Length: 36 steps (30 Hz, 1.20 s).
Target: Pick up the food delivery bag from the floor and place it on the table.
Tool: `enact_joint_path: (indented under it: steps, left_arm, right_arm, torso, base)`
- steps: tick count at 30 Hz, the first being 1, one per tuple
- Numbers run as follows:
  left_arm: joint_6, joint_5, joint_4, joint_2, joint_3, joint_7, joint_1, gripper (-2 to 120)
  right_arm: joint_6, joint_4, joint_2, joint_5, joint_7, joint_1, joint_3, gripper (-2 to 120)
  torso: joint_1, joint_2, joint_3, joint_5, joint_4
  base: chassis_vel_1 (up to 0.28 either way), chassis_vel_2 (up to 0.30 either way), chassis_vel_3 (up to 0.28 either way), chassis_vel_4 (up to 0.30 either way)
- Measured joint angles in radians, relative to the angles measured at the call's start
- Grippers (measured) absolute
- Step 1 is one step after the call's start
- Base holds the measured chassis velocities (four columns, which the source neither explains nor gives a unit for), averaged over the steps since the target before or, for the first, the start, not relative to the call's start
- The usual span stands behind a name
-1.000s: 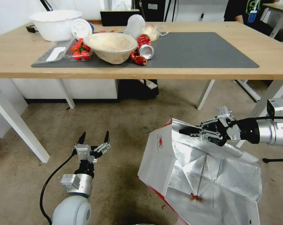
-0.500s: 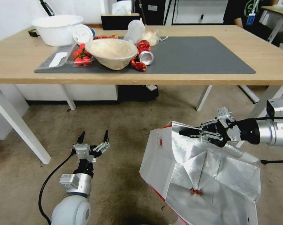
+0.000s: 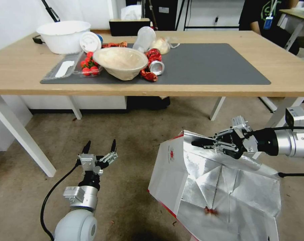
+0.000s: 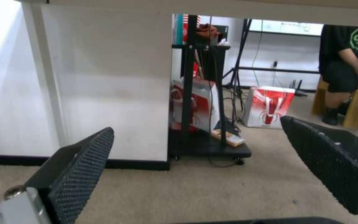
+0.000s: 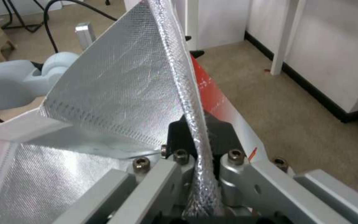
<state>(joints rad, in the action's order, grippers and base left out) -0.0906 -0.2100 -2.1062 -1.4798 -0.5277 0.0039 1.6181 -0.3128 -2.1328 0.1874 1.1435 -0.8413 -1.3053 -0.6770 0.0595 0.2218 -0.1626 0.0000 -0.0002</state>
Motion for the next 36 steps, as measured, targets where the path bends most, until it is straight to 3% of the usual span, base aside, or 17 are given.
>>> enact_joint_path:
  steps: [7,10,25,36]
  left_arm:
    - [0.0,-0.001,-0.002,0.001,0.0,0.0,0.001,100]
    - [0.0,-0.004,-0.007,0.004,-0.003,0.0,0.002,100]
    - [0.001,-0.007,-0.01,0.007,-0.006,0.0,0.001,100]
    - [0.006,-0.01,-0.014,0.011,-0.016,0.0,0.001,100]
  right_arm:
    - [0.0,-0.001,-0.001,-0.004,-0.003,-0.002,0.001,0]
    - [0.001,-0.003,-0.006,-0.004,-0.003,-0.004,0.005,0]
    - [0.002,-0.005,0.0,-0.009,-0.002,-0.006,0.006,0]
    - [0.003,0.001,0.009,-0.016,-0.006,-0.008,0.008,0]
  torso:
    - [0.008,0.032,-0.025,-0.0001,0.0]
    - [0.017,0.067,-0.05,0.0,0.0]
    - [0.035,0.124,-0.089,0.0,0.0]
    - [0.059,0.193,-0.134,-0.0001,0.0]
  base:
    - [0.0,0.0,0.0,0.0]
    - [0.0,0.0,0.0,0.0]
    - [0.0,0.0,0.0,0.0]
    - [0.0,0.0,0.0,0.0]
